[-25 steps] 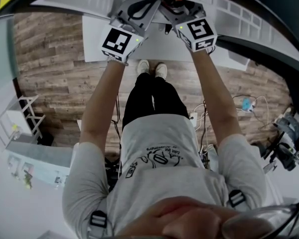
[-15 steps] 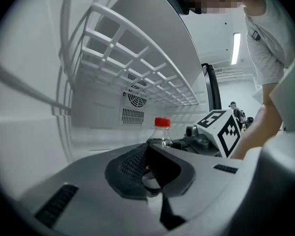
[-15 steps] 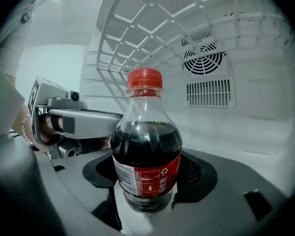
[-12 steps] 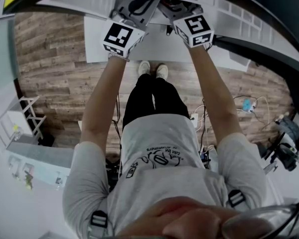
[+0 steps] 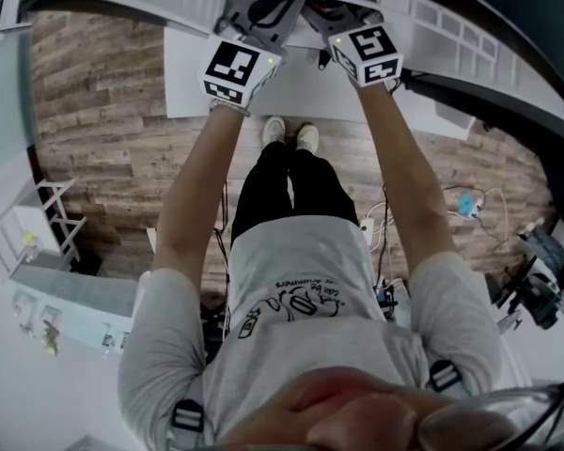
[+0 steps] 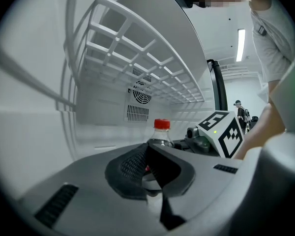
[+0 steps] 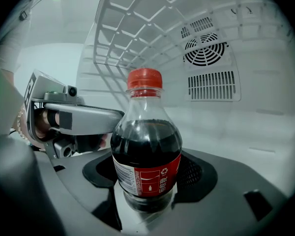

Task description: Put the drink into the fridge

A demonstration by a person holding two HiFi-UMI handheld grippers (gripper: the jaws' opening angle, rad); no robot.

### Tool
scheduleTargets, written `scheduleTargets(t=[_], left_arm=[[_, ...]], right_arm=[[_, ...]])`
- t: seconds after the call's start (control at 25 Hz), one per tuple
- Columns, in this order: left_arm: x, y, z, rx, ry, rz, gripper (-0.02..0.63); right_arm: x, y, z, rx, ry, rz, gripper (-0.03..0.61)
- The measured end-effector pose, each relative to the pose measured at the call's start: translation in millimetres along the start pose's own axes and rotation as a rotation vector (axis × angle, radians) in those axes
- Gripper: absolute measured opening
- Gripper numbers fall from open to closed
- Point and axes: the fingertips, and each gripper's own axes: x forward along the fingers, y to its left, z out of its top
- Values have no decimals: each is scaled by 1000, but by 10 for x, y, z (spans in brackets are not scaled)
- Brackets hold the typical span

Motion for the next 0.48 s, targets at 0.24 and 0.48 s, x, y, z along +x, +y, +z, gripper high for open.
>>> scheduleTargets(t=[0.24,0.48], left_arm=[[34,23,5,10,3,18,2],[51,48,-16,8,1,33,3]], right_arm=[[35,-25,12,2,-18,3,322],[61,-31,25,7,-53,32,322]])
